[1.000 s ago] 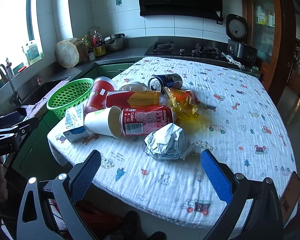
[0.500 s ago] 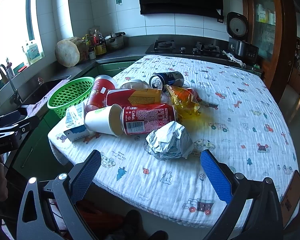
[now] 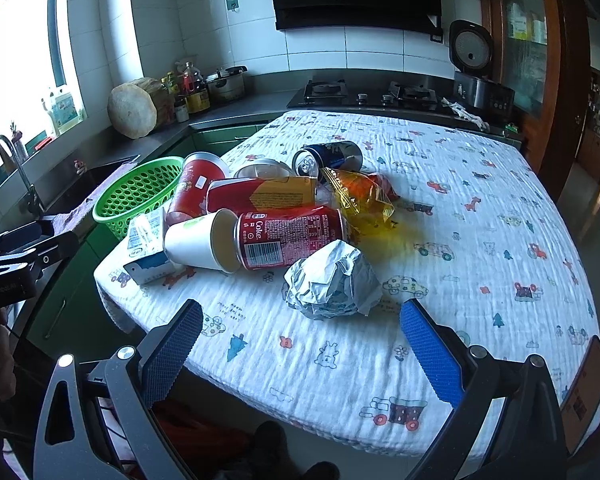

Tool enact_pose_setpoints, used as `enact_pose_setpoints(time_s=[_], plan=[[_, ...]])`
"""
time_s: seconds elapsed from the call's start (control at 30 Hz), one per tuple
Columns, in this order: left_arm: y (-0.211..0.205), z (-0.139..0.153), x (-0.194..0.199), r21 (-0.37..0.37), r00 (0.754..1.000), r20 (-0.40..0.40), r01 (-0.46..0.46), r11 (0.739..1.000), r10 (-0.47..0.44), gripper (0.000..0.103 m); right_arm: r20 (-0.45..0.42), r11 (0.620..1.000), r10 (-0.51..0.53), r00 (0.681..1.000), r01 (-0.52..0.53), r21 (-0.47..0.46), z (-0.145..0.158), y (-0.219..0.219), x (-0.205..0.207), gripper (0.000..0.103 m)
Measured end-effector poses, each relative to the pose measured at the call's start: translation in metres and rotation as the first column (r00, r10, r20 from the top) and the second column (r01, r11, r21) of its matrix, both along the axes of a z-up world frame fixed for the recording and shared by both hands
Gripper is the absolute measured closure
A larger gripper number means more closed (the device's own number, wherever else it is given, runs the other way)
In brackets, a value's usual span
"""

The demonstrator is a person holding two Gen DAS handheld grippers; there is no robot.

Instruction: Collect trash

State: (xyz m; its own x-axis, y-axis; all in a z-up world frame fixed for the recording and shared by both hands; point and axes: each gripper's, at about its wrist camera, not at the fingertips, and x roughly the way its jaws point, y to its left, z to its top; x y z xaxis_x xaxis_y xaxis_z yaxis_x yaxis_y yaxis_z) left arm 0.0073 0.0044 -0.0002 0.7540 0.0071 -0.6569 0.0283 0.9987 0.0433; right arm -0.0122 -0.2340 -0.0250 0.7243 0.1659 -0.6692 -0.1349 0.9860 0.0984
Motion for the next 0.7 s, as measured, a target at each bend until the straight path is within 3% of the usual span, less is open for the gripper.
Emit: enact_pose_setpoints(time_s=[0.3,0.43,0.7], plan=[[0.004,-0.007,0.004,-0.003,1.0,-0.015,-0.005,1.0,0.005,0.005,-0.029,1.0,-0.016,0.999,0.016,0.016,-0.01,-0.014,0.009,0.008],[0.006,-0.011,0.007,-0.005,1.0,-0.022,-0.003,1.0,0.003,0.005,-0.057,0.998,-0.027,0.998,0.03,0.054,-0.017,-0.023,0.019,0.016],[0.004,-0.013,0.014,0.015,1.0,-0.019,0.023,1.0,-0.022,0.005,-0.076,0.997,-0.019,0.997,0.025,0.077,-0.027,-0.024,0.044,0.016]])
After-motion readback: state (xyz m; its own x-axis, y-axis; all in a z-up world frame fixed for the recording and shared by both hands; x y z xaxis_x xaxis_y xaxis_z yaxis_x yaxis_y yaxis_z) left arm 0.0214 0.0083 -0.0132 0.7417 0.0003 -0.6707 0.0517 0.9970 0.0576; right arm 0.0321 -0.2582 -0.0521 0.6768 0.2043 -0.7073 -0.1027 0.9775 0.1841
